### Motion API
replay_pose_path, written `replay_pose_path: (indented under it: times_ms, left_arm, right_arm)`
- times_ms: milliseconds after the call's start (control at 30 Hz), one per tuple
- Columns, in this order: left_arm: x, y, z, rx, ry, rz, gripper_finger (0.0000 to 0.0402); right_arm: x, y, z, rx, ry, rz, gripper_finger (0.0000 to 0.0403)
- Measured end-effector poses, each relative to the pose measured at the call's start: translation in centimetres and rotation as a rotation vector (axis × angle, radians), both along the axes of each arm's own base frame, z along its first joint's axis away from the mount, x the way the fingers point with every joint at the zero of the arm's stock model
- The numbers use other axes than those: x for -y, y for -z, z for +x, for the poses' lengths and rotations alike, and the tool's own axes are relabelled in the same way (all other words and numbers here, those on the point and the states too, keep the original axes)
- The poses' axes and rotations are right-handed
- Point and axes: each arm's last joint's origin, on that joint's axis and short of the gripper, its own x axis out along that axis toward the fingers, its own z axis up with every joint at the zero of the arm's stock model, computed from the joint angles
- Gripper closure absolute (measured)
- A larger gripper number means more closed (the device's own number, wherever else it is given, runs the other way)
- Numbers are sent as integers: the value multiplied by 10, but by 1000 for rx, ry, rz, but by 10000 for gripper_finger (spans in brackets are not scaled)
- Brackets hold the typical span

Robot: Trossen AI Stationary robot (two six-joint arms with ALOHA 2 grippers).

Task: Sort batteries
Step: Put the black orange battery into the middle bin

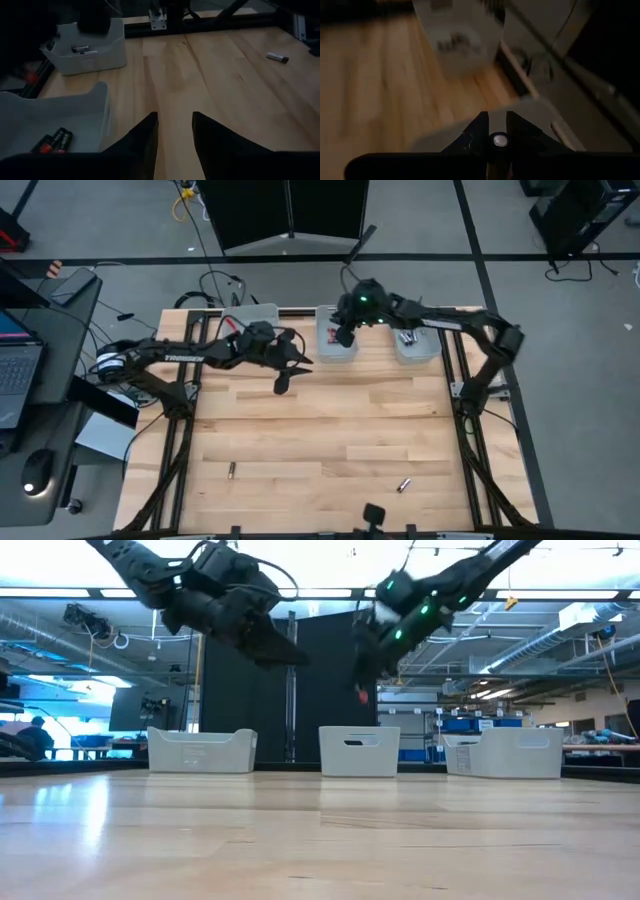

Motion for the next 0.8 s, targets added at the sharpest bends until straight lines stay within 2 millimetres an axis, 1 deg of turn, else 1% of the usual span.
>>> replay_pose_path:
  times_ms: [67,200,333,433,533,800]
  left_arm:
    - [2,6,-3,20,-14,-17,273]
    - [3,14,-8,22,-30,-31,273]
    - [4,22,-11,9,-58,-28,273]
    - [4,23,-12,10,-59,-29,273]
    - [4,22,-11,26,-56,-26,273]
    - [9,19,-9,52,-39,-23,273]
  right_arm:
    - [12,14,6,-79,-8,20,343]
    - [32,38,19,-167,-12,27,343]
    - [49,57,23,-249,21,49,343]
    - [60,64,23,-259,40,54,343]
    - [67,73,21,-278,55,72,343]
    - [71,82,16,-314,70,116,343]
